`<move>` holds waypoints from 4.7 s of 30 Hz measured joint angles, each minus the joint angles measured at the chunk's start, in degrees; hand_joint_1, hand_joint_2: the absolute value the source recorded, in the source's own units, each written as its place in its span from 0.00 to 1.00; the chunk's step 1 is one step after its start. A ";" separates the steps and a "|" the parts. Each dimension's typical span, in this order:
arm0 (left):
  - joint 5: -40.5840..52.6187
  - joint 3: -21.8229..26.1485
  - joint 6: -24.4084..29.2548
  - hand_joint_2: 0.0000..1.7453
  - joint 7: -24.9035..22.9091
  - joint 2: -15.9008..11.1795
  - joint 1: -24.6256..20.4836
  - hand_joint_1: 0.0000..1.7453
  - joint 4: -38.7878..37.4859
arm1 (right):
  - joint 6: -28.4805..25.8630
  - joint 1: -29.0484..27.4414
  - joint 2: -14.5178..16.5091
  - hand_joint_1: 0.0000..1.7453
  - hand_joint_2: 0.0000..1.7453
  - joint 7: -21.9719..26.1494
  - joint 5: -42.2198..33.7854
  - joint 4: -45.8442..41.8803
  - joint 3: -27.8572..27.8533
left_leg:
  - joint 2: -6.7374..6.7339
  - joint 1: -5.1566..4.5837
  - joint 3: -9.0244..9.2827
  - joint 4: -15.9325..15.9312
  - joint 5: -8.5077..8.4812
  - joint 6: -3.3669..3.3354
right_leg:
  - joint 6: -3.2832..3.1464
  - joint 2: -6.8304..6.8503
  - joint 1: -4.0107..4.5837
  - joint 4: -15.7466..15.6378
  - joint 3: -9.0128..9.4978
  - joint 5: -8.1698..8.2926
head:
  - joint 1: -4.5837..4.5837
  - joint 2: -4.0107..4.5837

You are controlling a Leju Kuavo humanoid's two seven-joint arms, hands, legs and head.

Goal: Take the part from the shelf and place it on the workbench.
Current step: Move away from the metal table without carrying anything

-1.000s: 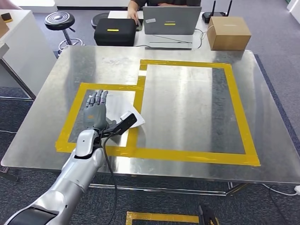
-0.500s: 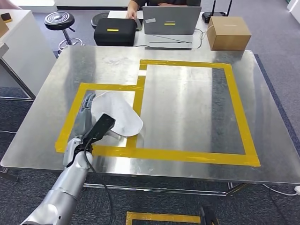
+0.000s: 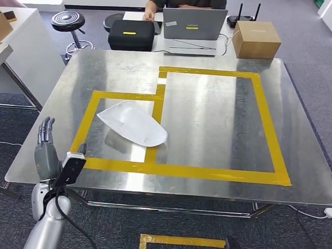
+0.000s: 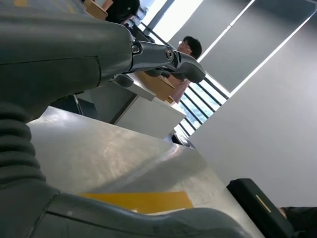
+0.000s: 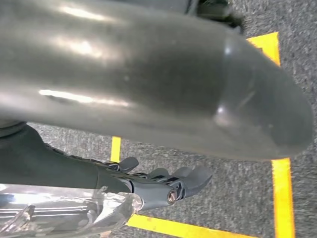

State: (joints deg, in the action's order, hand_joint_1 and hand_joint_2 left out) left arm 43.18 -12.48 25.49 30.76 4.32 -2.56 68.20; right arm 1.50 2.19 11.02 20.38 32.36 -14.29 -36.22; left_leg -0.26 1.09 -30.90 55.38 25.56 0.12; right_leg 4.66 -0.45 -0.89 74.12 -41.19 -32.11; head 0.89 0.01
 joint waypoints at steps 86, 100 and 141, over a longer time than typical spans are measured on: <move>-2.68 -0.46 0.20 0.00 0.34 -0.18 2.60 0.00 3.34 | -0.24 0.39 -0.96 0.00 0.00 -0.19 2.25 0.07 -1.37 | -2.58 -0.15 1.56 1.00 2.24 1.41 | -1.92 7.10 0.44 -15.61 3.87 10.35 | -1.36 -0.01; -4.24 -0.32 -0.21 0.00 0.92 0.07 2.44 0.00 3.37 | -0.21 0.52 -0.96 0.00 0.00 -0.05 2.28 0.14 -1.91 | 6.93 -0.63 -7.64 0.36 -8.03 1.42 | -3.86 -4.45 1.59 -17.55 14.68 2.08 | -0.68 -0.01; -7.29 -0.10 -0.64 0.00 -3.31 2.14 1.15 0.00 0.49 | -0.48 -1.09 -0.73 0.00 0.00 -0.51 2.28 0.17 -3.72 | -1.30 -0.58 -4.94 8.19 1.10 3.21 | -4.04 4.91 1.02 -17.34 9.65 6.38 | -1.45 -0.01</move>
State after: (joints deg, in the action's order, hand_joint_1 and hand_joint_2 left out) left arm 35.89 -12.58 24.84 27.46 6.46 -1.41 68.70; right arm 1.03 1.10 10.29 19.87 34.65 -14.13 -39.94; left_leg -1.56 0.51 -35.84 63.57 26.66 3.33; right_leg 0.62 4.47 0.13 56.78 -31.54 -25.74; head -0.57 0.00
